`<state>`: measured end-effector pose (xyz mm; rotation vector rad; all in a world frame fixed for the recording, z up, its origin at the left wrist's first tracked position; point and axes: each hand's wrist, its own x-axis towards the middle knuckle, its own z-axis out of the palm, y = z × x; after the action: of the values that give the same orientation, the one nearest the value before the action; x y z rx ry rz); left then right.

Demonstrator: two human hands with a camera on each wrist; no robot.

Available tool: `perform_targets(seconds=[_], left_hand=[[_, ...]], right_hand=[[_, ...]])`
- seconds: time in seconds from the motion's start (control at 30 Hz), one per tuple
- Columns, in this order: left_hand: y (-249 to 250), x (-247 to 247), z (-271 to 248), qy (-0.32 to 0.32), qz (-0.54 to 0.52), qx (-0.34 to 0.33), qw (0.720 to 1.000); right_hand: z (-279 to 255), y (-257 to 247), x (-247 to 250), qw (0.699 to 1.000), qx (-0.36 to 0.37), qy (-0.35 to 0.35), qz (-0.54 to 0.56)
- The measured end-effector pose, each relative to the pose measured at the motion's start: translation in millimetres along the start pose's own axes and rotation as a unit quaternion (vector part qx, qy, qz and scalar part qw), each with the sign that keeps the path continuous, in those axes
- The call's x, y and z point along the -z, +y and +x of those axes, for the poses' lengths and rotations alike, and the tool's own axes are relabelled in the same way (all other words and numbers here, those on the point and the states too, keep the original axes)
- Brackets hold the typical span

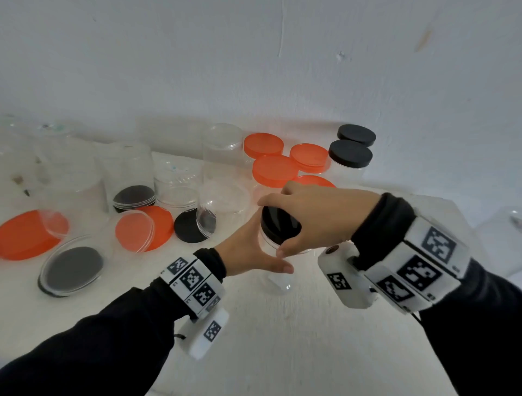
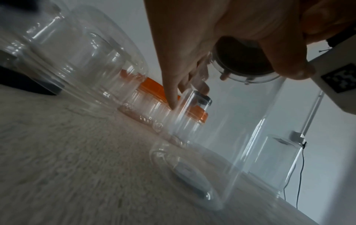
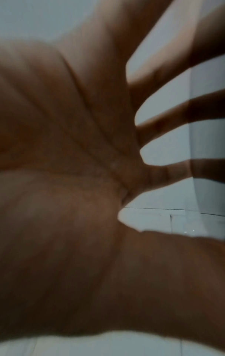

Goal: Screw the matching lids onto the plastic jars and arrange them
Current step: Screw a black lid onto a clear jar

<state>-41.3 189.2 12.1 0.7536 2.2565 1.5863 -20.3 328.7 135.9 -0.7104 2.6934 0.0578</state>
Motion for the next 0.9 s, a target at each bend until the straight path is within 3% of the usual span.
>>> perform_targets(seconds=[0.13, 0.4, 0.9], left_hand=[[1, 1, 1, 0.001, 0.019, 0.011, 1.0], [-4, 0, 3, 0.001, 0.024, 0.022, 0.999], [-5, -1, 4, 0.001, 0.012, 0.011, 1.0]], right_hand=[[6, 0, 5, 0.999, -0.009, -0.037, -0.012], [10, 0, 9, 0.995, 0.055, -0.056, -0.056], [13, 6, 12, 0.994, 0.085, -0.05, -0.044]])
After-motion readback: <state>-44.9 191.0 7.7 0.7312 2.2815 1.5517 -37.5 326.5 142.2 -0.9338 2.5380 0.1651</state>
